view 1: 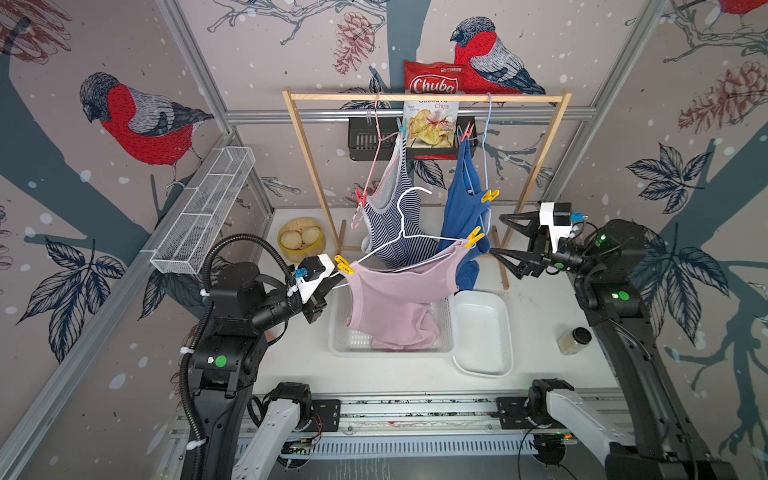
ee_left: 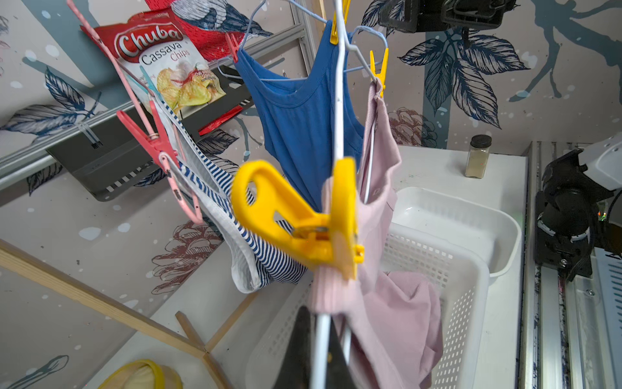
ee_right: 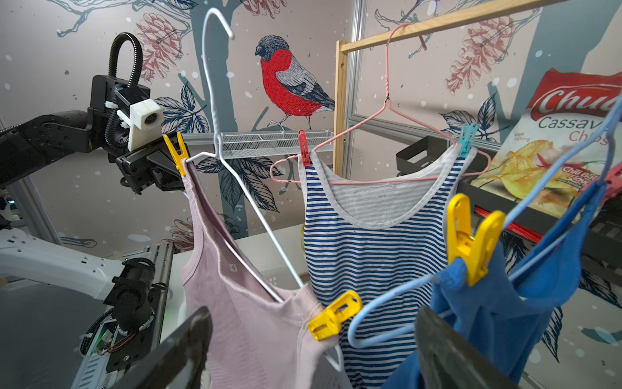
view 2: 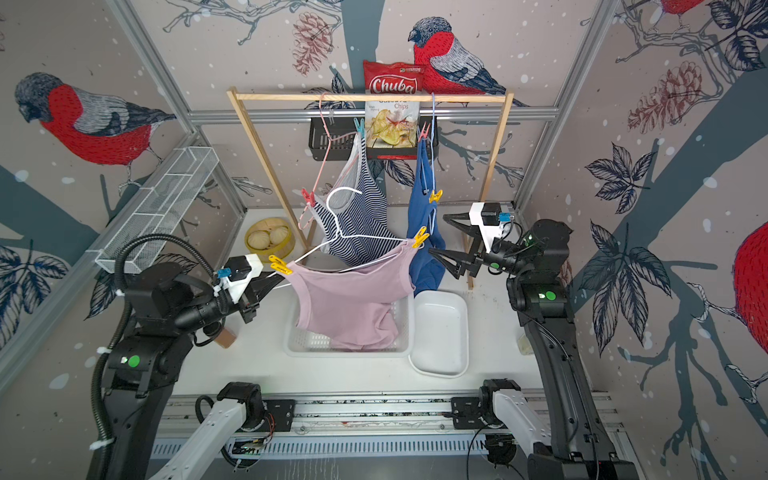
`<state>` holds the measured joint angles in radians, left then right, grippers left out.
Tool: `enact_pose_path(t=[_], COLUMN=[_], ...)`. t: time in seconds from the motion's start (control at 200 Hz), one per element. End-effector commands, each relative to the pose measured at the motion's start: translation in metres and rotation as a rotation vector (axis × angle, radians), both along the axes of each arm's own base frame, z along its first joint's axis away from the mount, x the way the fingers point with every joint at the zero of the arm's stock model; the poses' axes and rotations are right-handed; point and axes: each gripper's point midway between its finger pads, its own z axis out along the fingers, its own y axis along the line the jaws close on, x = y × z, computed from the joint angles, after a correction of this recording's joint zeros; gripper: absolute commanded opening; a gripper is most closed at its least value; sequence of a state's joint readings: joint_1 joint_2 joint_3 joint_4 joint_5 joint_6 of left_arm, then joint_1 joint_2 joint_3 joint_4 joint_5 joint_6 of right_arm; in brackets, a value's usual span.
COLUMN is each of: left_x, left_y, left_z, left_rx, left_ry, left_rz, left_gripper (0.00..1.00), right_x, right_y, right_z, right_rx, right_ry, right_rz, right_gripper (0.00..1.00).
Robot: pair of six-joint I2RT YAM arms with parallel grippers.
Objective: Remove the clothespins securing tank tops to the hanger
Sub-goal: Pick up the hanger from the clothesline, then remove the clothespin from the hanger.
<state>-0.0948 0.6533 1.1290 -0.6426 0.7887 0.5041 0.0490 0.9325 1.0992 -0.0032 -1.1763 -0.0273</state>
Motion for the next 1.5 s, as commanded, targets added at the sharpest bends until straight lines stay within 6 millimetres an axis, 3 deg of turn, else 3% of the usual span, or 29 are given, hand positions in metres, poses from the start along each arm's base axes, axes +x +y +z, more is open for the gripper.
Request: enact_pose_path(t=[0.0,0.18,0.475,0.971,1.086,1.496], left_x=[-0.018,-0.034,-0.034,-0.022,-0.023,-0.021], left_y=[-0.003,-0.005,-0.009,-0.011,-0.011,-0.012], left_z=[0.012,0.024,0.024,0.019,0.02,0.023], left_rx=[0.006,0.0,0.0,0.009,0.011,0.006], left_ry=[-0.08,-0.118,-0.127,-0.114,-0.123,-0.129], left_rz=[-0.045,-0.064,-0.089,-0.097,-0.103,-0.103], left_gripper=[0.0,0.0,0.0,0.0,0.0,0.0], right_x=[-0.022,-0.04,-0.053,-0.039,-0.032,-0.033], right_y=[0.002,0.003,0.015,0.017,0.011,0.01], right_z=[0.009,0.014,0.01,-0.006,-0.009,-0.012], right_rx=[-0.005,0.001,-0.001,-0.033,-0.039,-0.037], right_ry=[-0.063,-0.082,-0.075,-0.057,-0.055,-0.037], right_rz=[0.053,0.081,0.18,0.236,0.206,0.271], right_gripper=[0.93,0.93,0.85,0.65,0.67,0.51])
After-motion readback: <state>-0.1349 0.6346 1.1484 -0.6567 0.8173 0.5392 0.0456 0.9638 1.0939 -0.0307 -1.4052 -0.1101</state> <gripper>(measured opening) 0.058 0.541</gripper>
